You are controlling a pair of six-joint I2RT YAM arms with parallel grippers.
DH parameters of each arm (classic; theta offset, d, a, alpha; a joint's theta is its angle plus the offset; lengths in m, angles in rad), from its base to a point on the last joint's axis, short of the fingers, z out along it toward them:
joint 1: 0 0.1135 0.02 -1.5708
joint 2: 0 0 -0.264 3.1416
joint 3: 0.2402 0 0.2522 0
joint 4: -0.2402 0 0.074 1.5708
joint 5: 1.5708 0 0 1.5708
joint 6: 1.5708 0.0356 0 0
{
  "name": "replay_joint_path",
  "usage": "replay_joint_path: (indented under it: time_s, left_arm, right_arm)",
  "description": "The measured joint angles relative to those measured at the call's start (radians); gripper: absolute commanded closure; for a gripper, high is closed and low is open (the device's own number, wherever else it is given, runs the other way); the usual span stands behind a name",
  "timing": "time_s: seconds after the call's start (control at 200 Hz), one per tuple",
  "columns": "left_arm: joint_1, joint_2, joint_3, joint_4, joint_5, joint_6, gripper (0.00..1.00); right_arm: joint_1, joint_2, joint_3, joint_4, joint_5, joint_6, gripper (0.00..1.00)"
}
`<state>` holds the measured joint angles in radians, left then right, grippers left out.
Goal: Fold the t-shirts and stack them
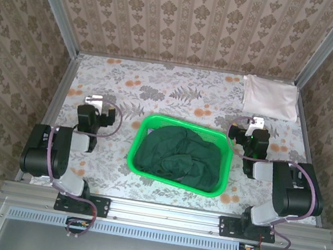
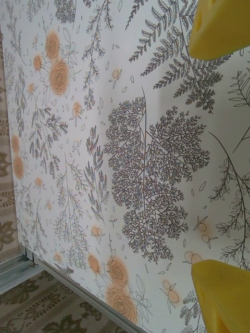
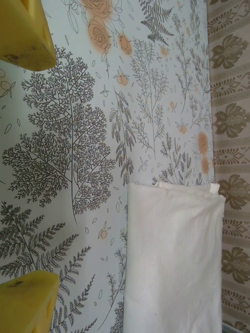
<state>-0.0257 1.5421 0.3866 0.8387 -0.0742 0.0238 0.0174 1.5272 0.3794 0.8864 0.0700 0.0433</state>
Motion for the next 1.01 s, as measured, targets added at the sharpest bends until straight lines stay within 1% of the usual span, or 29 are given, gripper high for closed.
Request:
replay_joint_path:
  time_s: [0.08, 0.135, 0.185, 0.295, 0.39, 0.48, 0.6, 0.64, 0.715, 0.77, 0.815, 0.875, 0.935, 1.005]
  left_arm:
    - [-0.004, 0.0, 0.0, 0.0, -0.007, 0.002, 0.0]
    - [-0.019, -0.008, -0.001, 0.0, -0.04, 0.005, 0.0]
    - [-0.043, -0.042, -0.009, -0.014, -0.076, 0.013, 0.0]
    - [-0.109, -0.23, -0.018, -0.111, -0.165, 0.041, 0.0]
    - [-0.175, -0.418, 0.008, -0.219, -0.212, 0.033, 0.0]
    - [-0.208, -0.534, 0.069, -0.335, -0.191, -0.038, 0.0]
    - [-0.216, -0.624, 0.074, -0.373, -0.14, -0.192, 0.0]
    - [-0.211, -0.644, 0.063, -0.383, -0.116, -0.24, 0.0]
    - [-0.204, -0.665, 0.049, -0.423, -0.089, -0.326, 0.0]
    - [-0.202, -0.671, 0.049, -0.457, -0.066, -0.374, 0.0]
    - [-0.204, -0.673, 0.054, -0.492, -0.043, -0.405, 0.0]
    - [-0.223, -0.672, 0.077, -0.567, -0.02, -0.437, 0.0]
    - [-0.265, -0.668, 0.121, -0.656, -0.003, -0.451, 0.0]
    - [-0.346, -0.655, 0.191, -0.757, -0.006, -0.455, 0.01]
  right_arm:
    - [0.0, 0.0, 0.0, 0.0, 0.0, -0.003, 0.0]
    - [0.002, -0.005, 0.0, -0.007, 0.0, -0.008, 0.0]
    - [0.007, -0.031, 0.002, -0.05, 0.0, -0.015, 0.01]
    - [0.014, -0.172, 0.03, -0.218, 0.003, -0.009, 0.01]
    - [0.016, -0.294, 0.089, -0.326, 0.012, 0.086, 0.01]
    - [0.016, -0.378, 0.136, -0.401, 0.025, 0.214, 0.01]
    - [0.015, -0.451, 0.142, -0.431, -0.018, 0.34, 0.0]
    - [0.014, -0.477, 0.121, -0.412, -0.034, 0.387, 0.0]
    - [-0.013, -0.526, 0.035, -0.323, -0.095, 0.489, 0.0]
    - [-0.046, -0.531, 0.011, -0.325, -0.133, 0.55, 0.0]
    - [-0.067, -0.519, 0.024, -0.372, -0.156, 0.589, 0.01]
    - [-0.069, -0.496, 0.062, -0.442, -0.171, 0.617, 0.06]
    - [-0.035, -0.467, 0.116, -0.51, -0.18, 0.625, 0.08]
    - [0.043, -0.433, 0.203, -0.637, -0.168, 0.607, 0.09]
